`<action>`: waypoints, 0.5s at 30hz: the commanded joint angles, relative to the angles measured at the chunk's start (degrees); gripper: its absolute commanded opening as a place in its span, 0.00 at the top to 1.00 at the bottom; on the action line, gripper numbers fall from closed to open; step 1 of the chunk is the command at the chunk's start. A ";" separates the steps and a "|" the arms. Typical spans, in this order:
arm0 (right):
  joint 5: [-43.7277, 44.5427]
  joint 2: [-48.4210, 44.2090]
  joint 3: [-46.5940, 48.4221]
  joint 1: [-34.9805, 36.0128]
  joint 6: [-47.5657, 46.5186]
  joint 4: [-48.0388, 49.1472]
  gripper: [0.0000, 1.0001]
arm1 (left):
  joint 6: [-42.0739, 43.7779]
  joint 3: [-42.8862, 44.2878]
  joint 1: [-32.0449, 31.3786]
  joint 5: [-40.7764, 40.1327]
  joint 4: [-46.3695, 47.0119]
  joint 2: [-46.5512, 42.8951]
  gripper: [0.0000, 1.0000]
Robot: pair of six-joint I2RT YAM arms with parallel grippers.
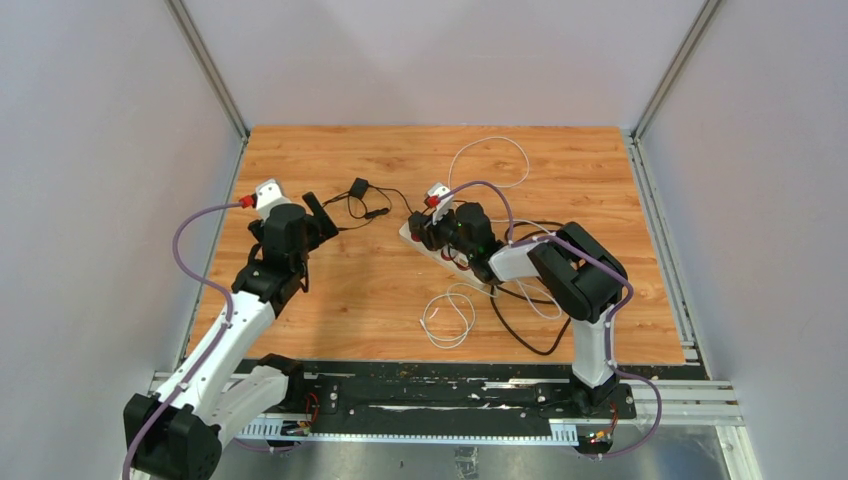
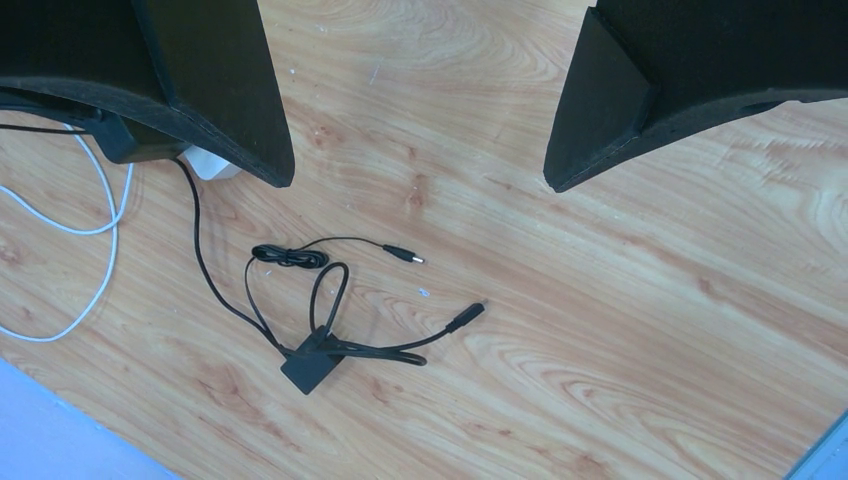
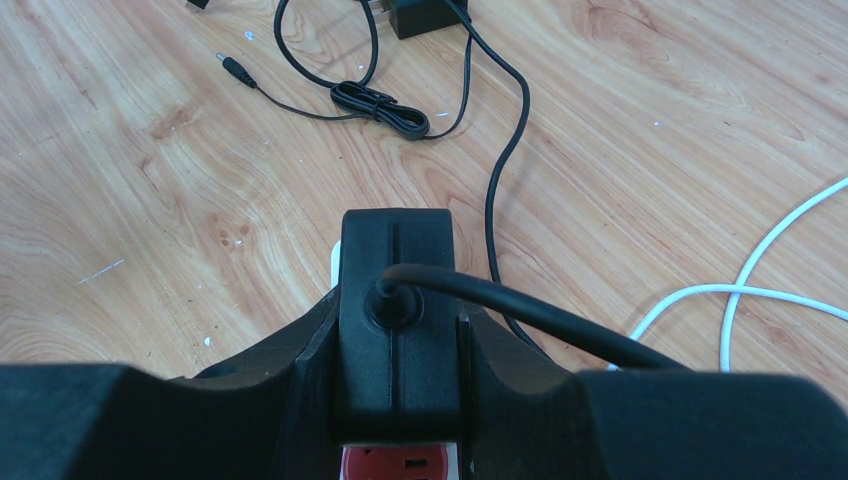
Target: Insert the plug
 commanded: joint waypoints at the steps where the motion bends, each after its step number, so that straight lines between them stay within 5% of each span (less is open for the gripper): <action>1: -6.71 11.58 -7.52 3.99 5.49 -32.04 1.00 | 0.61 -0.89 0.33 -2.45 -0.95 -1.52 0.00; 10: -5.68 10.69 -8.17 4.10 5.08 -35.59 1.00 | 1.07 -1.35 0.39 -2.86 -2.90 -3.63 0.00; 15: -6.73 11.17 -10.01 4.06 5.92 -29.99 1.00 | 2.03 -0.93 0.32 -3.99 -4.35 -5.05 0.00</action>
